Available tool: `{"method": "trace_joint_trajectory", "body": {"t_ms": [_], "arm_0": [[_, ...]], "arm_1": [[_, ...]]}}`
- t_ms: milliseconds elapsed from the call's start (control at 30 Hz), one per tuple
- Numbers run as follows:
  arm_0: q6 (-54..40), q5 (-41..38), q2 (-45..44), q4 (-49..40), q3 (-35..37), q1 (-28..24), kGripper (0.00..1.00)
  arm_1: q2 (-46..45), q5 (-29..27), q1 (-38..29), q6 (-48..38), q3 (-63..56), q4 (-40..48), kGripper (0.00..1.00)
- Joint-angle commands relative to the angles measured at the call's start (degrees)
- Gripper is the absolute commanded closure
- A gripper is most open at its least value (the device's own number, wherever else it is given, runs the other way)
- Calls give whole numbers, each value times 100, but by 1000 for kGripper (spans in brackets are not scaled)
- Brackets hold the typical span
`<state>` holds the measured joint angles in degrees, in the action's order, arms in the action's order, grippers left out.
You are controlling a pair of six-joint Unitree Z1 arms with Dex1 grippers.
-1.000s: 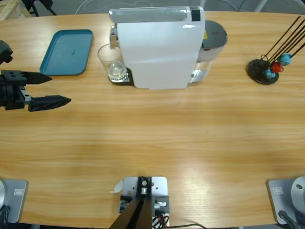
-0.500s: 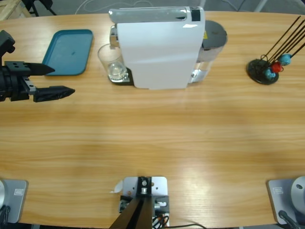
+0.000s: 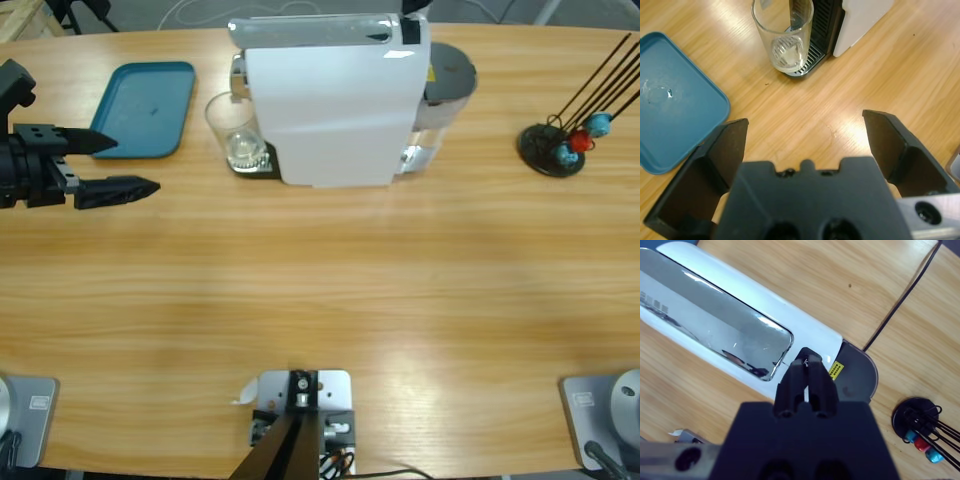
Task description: Pour coffee
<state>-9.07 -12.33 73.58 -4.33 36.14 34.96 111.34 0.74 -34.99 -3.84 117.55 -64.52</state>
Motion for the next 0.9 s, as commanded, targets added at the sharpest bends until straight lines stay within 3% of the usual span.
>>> {"method": "trace_joint_trajectory", "body": {"t_ms": [33,433,467,500,533,900], "arm_0": [[83,29,289,186,-139,29,0],[90,29,236,186,-239,29,0],[90,29,236,186,-239,29,0],[90,29,238,192,-239,29,0],[90,26,245,197,-236,29,0],[169,19,44,213,-248,154,0]], "arm_1": [[264,72,-17,67,-233,-83,1000],[113,-14,-78,143,-496,7,1000],[-2,-135,-78,226,-277,-16,948],[-97,-181,-78,273,-62,-66,312],[-207,-204,-78,278,124,-108,11],[-360,-413,-175,-481,49,-201,0]]}}
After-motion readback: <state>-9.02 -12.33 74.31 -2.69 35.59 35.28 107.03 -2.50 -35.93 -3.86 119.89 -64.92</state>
